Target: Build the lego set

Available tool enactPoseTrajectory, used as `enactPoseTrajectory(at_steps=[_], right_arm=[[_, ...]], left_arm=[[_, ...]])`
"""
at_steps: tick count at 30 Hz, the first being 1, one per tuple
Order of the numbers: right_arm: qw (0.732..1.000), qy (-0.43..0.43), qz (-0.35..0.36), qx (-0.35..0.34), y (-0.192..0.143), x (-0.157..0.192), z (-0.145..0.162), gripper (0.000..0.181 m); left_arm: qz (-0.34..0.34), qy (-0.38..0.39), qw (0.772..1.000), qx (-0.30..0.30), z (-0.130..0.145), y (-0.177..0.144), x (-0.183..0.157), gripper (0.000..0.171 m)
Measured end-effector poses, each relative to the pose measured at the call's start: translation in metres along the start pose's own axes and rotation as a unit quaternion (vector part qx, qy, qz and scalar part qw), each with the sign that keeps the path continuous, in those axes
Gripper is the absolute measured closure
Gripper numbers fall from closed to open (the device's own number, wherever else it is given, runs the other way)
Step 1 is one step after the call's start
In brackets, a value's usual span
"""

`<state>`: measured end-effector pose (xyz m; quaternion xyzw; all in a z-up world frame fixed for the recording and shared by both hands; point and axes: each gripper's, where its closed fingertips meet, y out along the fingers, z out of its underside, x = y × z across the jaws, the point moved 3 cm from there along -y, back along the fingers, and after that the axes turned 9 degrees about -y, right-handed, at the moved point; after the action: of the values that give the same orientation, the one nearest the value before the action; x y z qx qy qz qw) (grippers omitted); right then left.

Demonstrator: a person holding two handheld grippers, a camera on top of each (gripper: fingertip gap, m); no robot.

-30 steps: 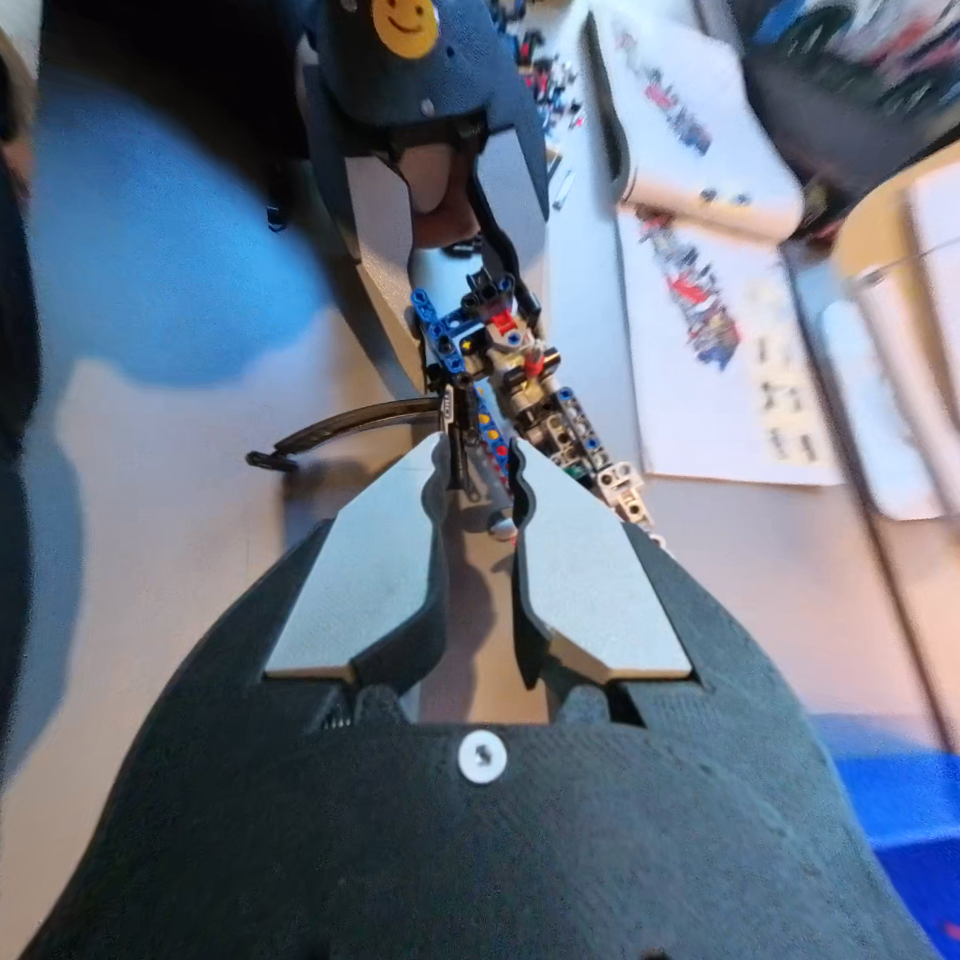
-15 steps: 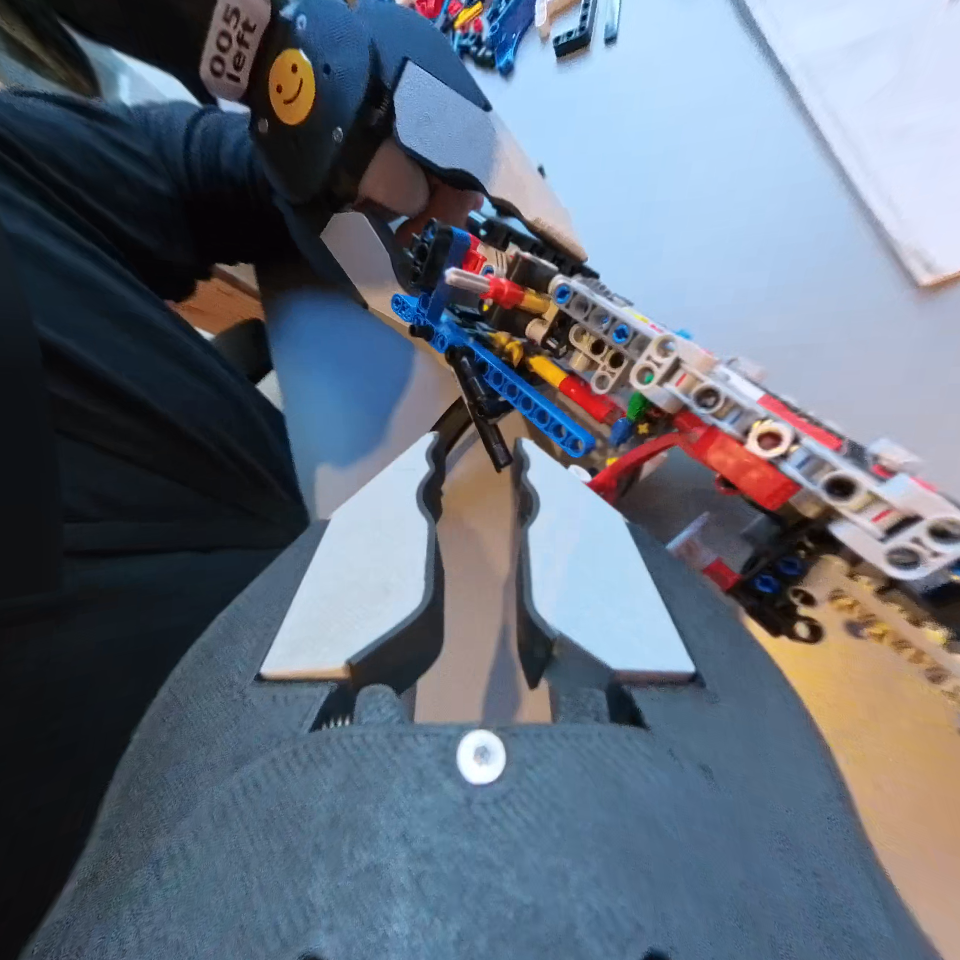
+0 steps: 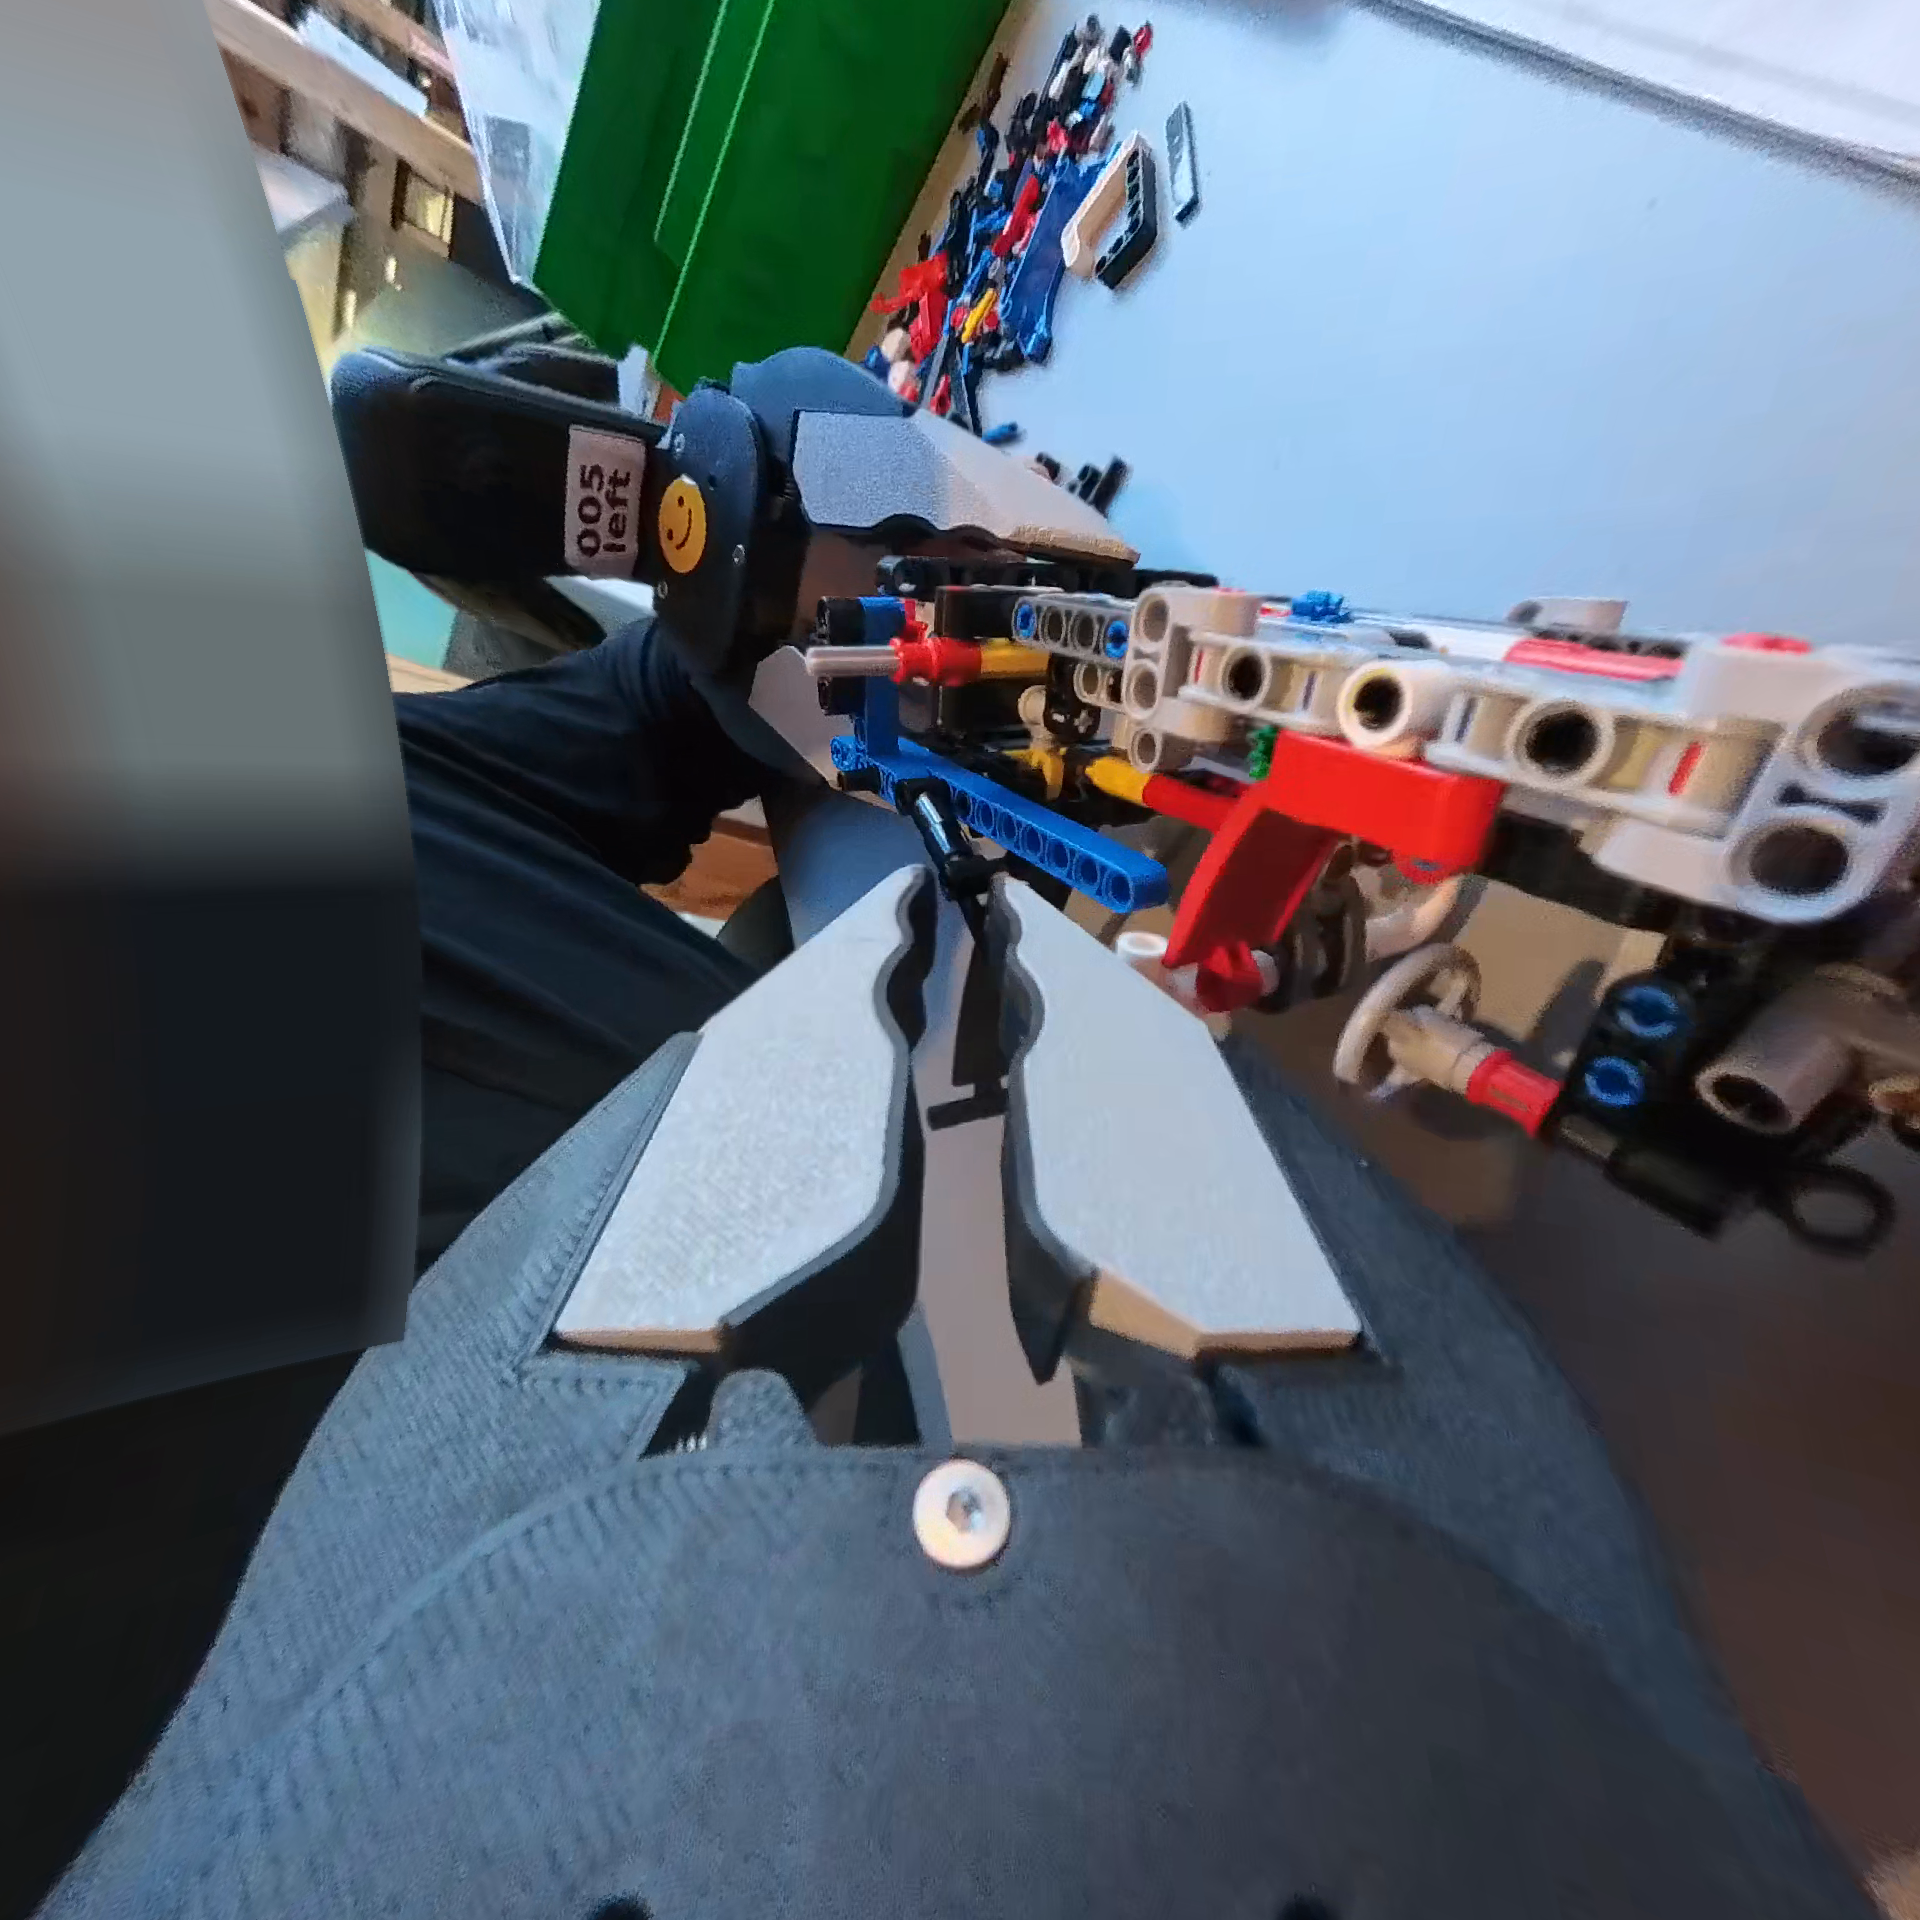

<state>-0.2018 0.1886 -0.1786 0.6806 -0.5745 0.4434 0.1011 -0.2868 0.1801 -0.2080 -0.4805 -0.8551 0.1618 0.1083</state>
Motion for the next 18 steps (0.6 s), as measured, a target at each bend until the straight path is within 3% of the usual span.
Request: enactPoseTrajectory(at_steps=[6, 11, 16, 18], right_arm=[[0.997, -0.065, 0.045, 0.004, 0.001, 0.001, 0.004, 0.175], [0.999, 0.031, -0.018, -0.020, -0.002, 0.003, 0.003, 0.170], [0.995, 0.082, -0.029, -0.039, 0.006, 0.003, 0.011, 0.180], [0.990, 0.113, -0.051, -0.063, 0.009, 0.005, 0.011, 0.170]], left_arm=[[0.000, 0.006, 1.000, 0.001, 0.000, 0.001, -0.001, 0.111], [0.010, 0.020, 1.000, -0.001, 0.000, -0.001, 0.000, 0.112], [0.020, 0.037, 0.999, 0.001, 0.002, -0.004, 0.001, 0.112], [0.020, 0.037, 0.999, 0.000, 0.002, -0.006, 0.001, 0.112]])
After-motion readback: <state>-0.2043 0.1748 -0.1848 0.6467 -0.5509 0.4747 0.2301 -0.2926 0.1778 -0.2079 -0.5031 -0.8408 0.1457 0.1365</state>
